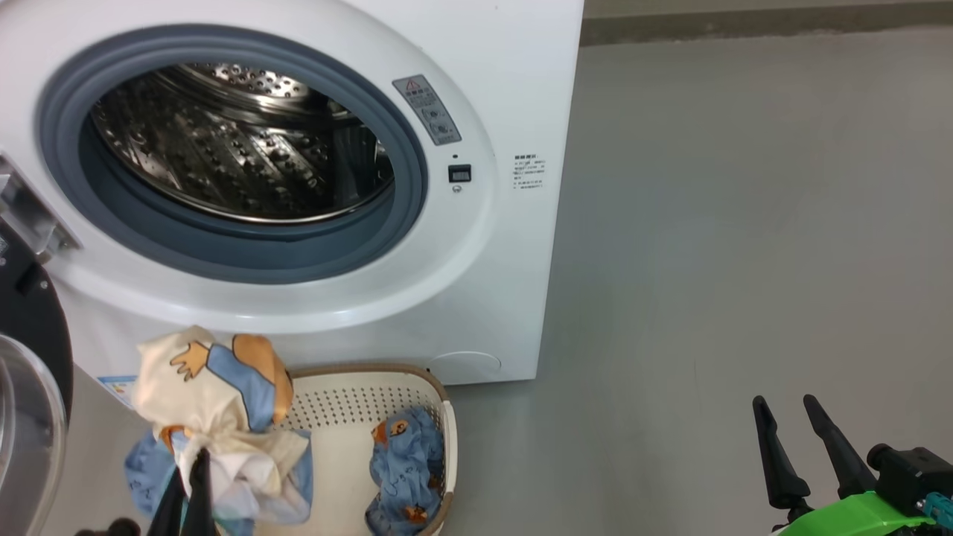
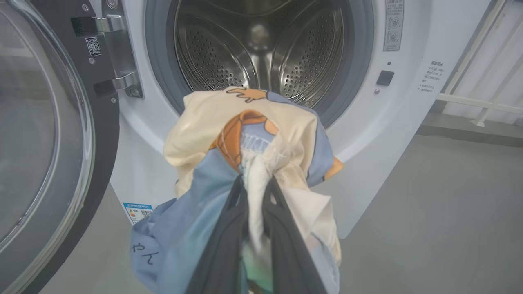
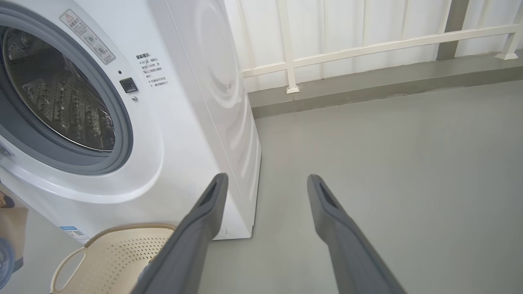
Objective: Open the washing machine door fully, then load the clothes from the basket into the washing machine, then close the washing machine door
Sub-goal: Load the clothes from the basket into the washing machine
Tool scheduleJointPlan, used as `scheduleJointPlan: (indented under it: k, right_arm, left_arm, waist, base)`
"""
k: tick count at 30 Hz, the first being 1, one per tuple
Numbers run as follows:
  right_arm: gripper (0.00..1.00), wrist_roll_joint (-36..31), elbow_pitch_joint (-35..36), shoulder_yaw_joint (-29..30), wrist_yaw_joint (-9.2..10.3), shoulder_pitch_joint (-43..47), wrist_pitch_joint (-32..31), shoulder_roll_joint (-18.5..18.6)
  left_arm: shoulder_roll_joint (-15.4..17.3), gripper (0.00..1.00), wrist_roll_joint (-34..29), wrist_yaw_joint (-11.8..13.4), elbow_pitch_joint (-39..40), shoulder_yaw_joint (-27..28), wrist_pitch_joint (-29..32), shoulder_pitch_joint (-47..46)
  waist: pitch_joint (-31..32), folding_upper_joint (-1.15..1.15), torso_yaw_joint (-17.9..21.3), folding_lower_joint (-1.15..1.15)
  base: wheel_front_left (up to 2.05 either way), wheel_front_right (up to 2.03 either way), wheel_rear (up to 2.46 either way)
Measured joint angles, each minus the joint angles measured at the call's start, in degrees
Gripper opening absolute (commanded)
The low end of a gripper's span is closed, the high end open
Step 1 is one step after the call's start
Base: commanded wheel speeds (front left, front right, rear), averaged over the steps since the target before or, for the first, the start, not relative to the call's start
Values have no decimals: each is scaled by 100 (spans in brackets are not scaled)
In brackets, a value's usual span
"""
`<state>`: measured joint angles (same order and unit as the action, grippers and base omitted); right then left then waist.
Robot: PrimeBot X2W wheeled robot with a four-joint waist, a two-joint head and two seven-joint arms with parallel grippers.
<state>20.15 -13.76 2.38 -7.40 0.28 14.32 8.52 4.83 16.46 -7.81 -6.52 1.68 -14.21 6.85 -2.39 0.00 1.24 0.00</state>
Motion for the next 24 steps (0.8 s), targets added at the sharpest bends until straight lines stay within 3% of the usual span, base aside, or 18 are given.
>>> scheduleJointPlan:
  k: [13, 24]
  right_arm:
    - [100, -92, 112, -145, 0, -580, 0, -130]
    - [100, -100, 211, -250, 0, -1269, 0, -305]
  left_arm:
    - [280, 0, 66, 0, -153, -9, -1, -1307]
    - [687, 0, 115, 0, -935, 18, -42, -3478]
  waist:
    - [-666, 0, 79, 0]
    - [-1545, 0, 301, 0]
  base:
    - [0, 0, 0]
    - [0, 0, 0]
